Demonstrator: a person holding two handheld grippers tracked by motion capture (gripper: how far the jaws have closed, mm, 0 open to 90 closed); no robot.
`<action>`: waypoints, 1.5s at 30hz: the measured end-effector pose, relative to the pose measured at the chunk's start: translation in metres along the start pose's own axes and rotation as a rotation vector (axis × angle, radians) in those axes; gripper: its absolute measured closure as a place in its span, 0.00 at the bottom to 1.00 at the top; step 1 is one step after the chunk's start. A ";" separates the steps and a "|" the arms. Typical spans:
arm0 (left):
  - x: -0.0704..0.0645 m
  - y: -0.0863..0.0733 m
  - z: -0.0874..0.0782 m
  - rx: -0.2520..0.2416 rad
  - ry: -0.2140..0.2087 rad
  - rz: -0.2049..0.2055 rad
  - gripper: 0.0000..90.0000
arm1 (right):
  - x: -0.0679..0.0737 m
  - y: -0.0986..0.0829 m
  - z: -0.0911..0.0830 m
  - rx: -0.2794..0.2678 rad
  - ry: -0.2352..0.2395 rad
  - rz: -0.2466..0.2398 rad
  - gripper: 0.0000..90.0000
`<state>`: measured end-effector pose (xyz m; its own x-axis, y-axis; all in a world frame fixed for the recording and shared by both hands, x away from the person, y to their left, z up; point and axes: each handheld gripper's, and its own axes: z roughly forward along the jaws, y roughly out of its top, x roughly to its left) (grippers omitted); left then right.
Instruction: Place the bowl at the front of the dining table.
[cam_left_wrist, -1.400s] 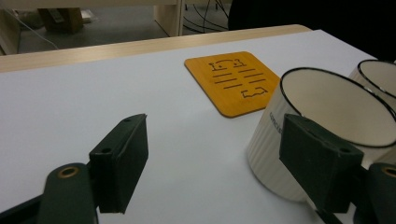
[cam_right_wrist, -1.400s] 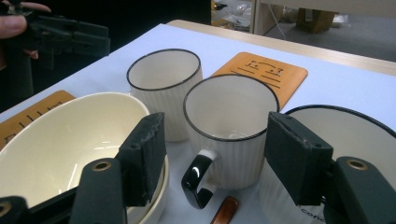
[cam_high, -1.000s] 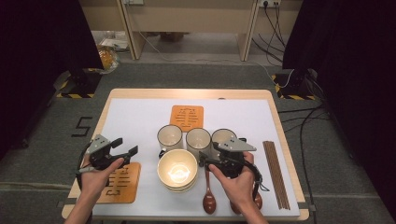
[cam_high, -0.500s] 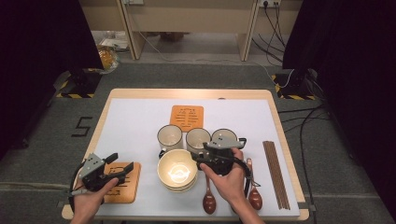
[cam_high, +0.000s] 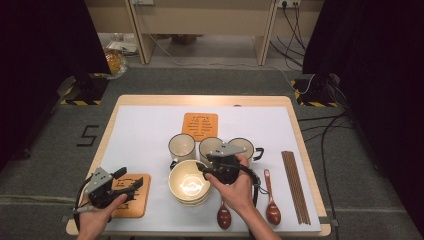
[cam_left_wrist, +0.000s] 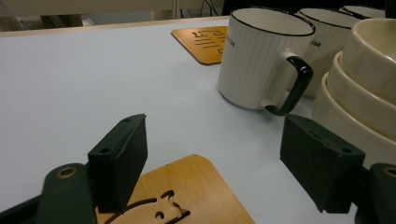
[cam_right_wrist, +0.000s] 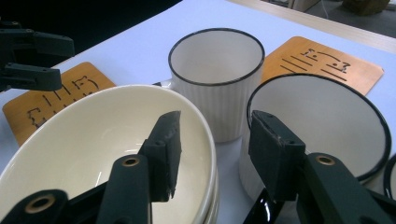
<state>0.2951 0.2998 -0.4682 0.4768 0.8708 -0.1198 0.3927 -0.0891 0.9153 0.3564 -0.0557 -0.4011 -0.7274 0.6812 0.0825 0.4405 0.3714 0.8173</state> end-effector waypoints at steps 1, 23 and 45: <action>0.000 0.000 0.000 0.001 -0.001 -0.001 0.25 | 0.000 0.001 0.001 0.002 0.004 -0.002 0.61; -0.001 -0.003 0.001 0.001 -0.013 -0.009 0.26 | -0.002 0.003 0.018 0.089 0.038 -0.038 0.72; -0.001 -0.005 0.002 0.012 -0.017 -0.006 0.26 | -0.005 0.003 0.027 0.135 0.077 -0.050 0.83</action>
<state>0.2940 0.2985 -0.4733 0.4871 0.8633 -0.1321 0.4052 -0.0894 0.9099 0.3753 -0.0407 -0.4140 -0.7860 0.6115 0.0910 0.4658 0.4888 0.7376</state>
